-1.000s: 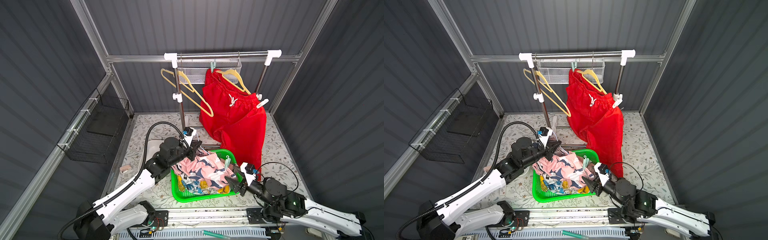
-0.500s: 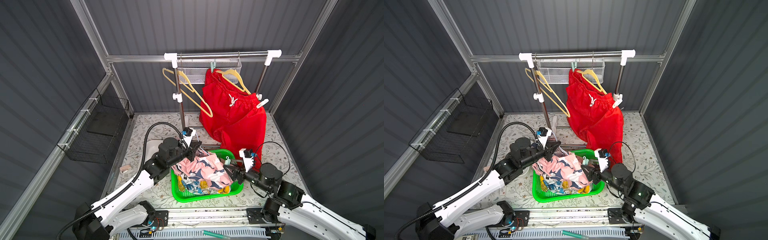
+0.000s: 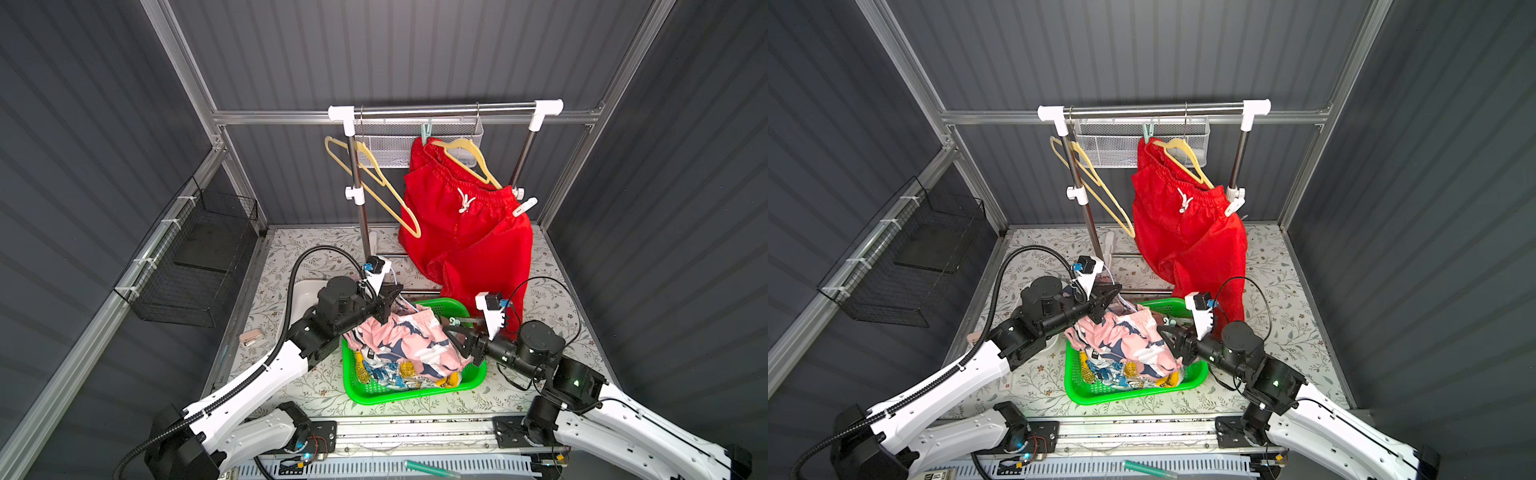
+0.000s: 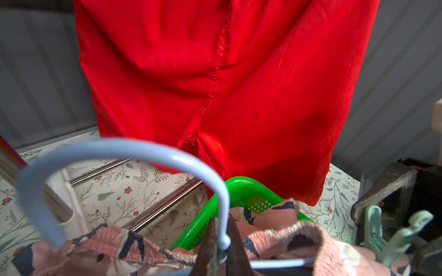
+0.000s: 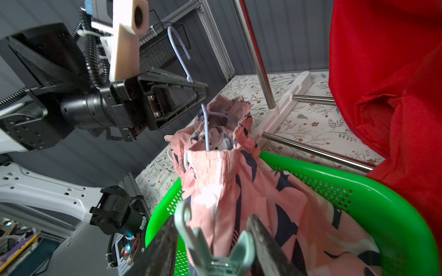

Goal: Remove the clothespins securing shorts to the hanger
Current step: Remove the clothespin from the hanger.

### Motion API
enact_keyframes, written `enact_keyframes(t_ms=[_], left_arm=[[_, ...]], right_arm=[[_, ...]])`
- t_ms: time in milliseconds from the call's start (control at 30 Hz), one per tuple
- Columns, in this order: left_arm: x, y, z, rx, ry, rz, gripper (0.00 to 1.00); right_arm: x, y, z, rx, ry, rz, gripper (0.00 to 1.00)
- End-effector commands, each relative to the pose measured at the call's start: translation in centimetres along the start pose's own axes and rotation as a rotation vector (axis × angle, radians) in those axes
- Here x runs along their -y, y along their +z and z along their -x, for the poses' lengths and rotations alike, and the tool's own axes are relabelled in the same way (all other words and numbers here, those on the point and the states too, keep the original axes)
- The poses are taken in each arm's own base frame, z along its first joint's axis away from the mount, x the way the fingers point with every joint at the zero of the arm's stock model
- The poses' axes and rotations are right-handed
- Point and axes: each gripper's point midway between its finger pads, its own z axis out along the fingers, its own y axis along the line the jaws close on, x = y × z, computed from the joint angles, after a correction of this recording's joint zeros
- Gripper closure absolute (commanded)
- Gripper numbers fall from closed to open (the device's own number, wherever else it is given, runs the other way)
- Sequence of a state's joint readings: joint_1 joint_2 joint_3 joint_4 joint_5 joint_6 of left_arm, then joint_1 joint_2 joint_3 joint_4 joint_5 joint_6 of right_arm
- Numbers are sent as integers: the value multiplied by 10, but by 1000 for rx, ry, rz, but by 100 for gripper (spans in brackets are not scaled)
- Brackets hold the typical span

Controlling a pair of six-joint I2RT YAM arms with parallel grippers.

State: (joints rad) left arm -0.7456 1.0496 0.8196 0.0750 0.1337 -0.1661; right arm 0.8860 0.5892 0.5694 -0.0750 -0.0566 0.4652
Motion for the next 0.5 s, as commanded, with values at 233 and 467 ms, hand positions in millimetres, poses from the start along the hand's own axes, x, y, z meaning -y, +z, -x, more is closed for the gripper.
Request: enact_keyframes(t_ms=[233,467], left_arm=[[4,-6,6,33,-36,-5,99],[6,-7,5,33,-43,4,99]], right_arm=[[-3,7,13,8,-10,-14,65],[0,5,20,26,-47,-41,84]])
